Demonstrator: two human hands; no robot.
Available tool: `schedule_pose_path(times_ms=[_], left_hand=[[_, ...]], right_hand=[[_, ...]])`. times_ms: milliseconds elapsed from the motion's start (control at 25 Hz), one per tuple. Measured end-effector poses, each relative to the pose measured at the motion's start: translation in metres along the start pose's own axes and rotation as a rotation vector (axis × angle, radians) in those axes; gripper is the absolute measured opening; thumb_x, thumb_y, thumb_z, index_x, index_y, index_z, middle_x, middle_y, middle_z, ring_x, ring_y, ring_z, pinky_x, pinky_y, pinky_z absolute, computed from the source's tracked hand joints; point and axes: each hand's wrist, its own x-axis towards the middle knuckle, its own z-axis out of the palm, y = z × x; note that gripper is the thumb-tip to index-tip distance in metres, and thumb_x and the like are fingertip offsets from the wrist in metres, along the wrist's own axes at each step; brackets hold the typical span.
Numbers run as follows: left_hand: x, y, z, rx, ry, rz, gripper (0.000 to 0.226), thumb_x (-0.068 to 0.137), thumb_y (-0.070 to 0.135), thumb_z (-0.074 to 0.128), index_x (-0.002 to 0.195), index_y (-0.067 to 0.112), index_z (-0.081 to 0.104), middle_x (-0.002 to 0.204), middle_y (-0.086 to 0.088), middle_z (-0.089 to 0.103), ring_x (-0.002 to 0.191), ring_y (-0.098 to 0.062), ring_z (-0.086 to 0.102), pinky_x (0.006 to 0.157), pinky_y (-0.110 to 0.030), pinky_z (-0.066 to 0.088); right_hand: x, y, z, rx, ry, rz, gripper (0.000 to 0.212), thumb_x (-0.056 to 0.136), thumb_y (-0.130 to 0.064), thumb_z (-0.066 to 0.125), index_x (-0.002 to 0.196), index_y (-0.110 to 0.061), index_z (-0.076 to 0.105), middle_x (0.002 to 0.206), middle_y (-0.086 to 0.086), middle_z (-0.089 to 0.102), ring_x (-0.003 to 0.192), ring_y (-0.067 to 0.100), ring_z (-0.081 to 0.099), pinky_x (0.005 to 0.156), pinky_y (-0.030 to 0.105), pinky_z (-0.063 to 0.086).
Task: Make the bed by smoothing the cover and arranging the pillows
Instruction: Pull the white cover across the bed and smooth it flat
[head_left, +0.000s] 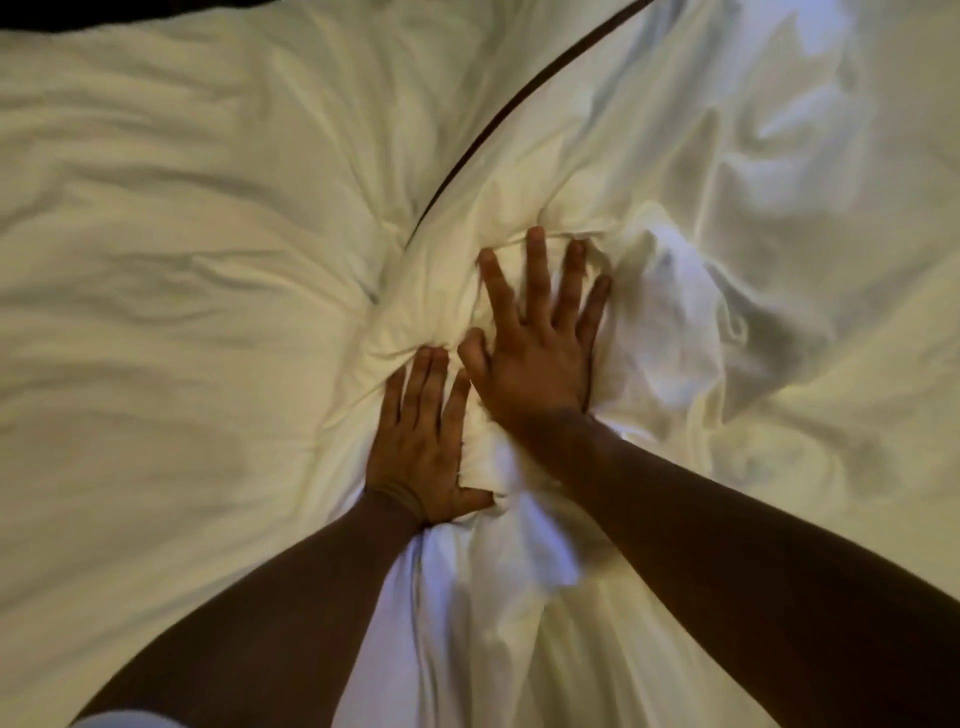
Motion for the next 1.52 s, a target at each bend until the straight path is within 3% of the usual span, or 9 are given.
schedule_pose_path(times_ms=[360, 560, 640, 720, 880, 1000, 1200, 1320, 1520], left_hand=[[0.002, 0.006, 0.009, -0.037, 0.044, 0.007, 0.123, 0.068, 0.089, 0.036, 0.148, -0.003, 0.027, 0.155, -0.035, 0.027, 0.147, -0.047, 0.019, 0.117, -0.063, 0.016], [0.002, 0.008, -0.004, -0.045, 0.006, 0.034, 0.119, 0.066, 0.081, 0.045, 0.146, -0.007, 0.036, 0.152, -0.037, 0.03, 0.143, -0.052, 0.025, 0.115, -0.066, 0.018], [0.001, 0.005, -0.008, -0.055, -0.064, 0.025, 0.112, 0.069, 0.076, 0.045, 0.146, -0.005, 0.037, 0.152, -0.035, 0.031, 0.144, -0.051, 0.026, 0.117, -0.062, 0.014], [-0.001, 0.012, -0.023, -0.137, -0.091, -0.005, 0.1, 0.065, 0.064, 0.053, 0.138, -0.004, 0.045, 0.147, -0.033, 0.041, 0.139, -0.048, 0.036, 0.115, -0.059, 0.024], [-0.016, 0.024, -0.093, -0.412, -0.033, -0.072, 0.03, 0.076, 0.025, 0.045, 0.084, 0.002, 0.064, 0.078, -0.018, 0.067, 0.068, -0.037, 0.068, 0.058, -0.039, 0.055], [-0.02, -0.011, -0.176, -0.59, 0.032, -0.167, 0.022, 0.075, 0.018, 0.041, 0.064, 0.004, 0.054, 0.057, -0.009, 0.059, 0.052, -0.03, 0.057, 0.049, -0.029, 0.036], [-0.056, -0.095, -0.253, -0.988, -0.1, -0.406, 0.021, 0.079, 0.015, 0.056, 0.065, 0.001, 0.062, 0.062, -0.012, 0.068, 0.054, -0.01, 0.059, 0.056, -0.028, 0.044], [-0.08, -0.152, -0.26, -1.215, 0.025, -0.815, 0.013, 0.072, 0.012, 0.054, 0.064, 0.006, 0.062, 0.064, -0.012, 0.063, 0.069, -0.022, 0.059, 0.066, -0.034, 0.046], [-0.113, -0.22, -0.262, -1.637, 0.111, -1.267, 0.051, 0.093, 0.05, 0.053, 0.136, 0.022, 0.046, 0.131, -0.018, 0.055, 0.12, -0.04, 0.054, 0.1, -0.058, 0.039]], right_hand=[[-0.002, 0.008, -0.023, 0.047, 0.046, 0.012, 0.068, 0.084, -0.051, 0.053, 0.148, -0.03, 0.043, 0.161, 0.013, 0.025, 0.15, 0.04, 0.012, 0.119, 0.059, 0.008], [-0.004, 0.081, -0.052, 0.124, 0.348, 0.972, 0.077, 0.084, -0.065, 0.053, 0.138, -0.01, 0.048, 0.135, 0.02, 0.049, 0.128, 0.039, 0.044, 0.111, 0.048, 0.03], [-0.012, 0.099, -0.056, 0.352, 0.115, 1.438, 0.103, 0.079, -0.075, 0.056, 0.148, -0.004, 0.029, 0.141, 0.024, 0.041, 0.131, 0.041, 0.042, 0.109, 0.048, 0.033], [-0.021, 0.099, -0.06, 0.651, 0.007, 1.503, 0.107, 0.079, -0.067, 0.065, 0.148, 0.004, 0.025, 0.142, 0.025, 0.044, 0.128, 0.041, 0.048, 0.107, 0.046, 0.039], [-0.031, 0.08, -0.102, 1.479, 0.188, 1.362, 0.016, 0.085, -0.014, 0.072, 0.085, -0.001, 0.062, 0.08, 0.01, 0.067, 0.06, 0.022, 0.064, 0.062, 0.029, 0.054], [-0.037, 0.047, -0.176, 1.667, 0.202, 1.204, 0.028, 0.088, 0.0, 0.058, 0.064, -0.009, 0.046, 0.04, -0.002, 0.042, 0.03, 0.01, 0.037, 0.035, 0.016, 0.03], [0.075, -0.092, -0.271, 1.338, 0.335, 0.529, 0.009, 0.086, -0.008, 0.061, 0.094, -0.004, 0.063, 0.073, 0.008, 0.061, 0.058, 0.018, 0.059, 0.05, 0.03, 0.048], [0.125, -0.222, -0.272, 1.028, -0.024, -0.004, 0.056, 0.094, -0.016, 0.062, 0.146, -0.023, 0.041, 0.101, 0.009, 0.058, 0.081, 0.017, 0.061, 0.071, 0.036, 0.056], [0.088, -0.237, -0.206, 0.777, -0.194, -0.246, 0.056, 0.096, -0.031, 0.064, 0.148, -0.024, 0.045, 0.13, 0.011, 0.05, 0.121, 0.021, 0.054, 0.105, 0.032, 0.045]])
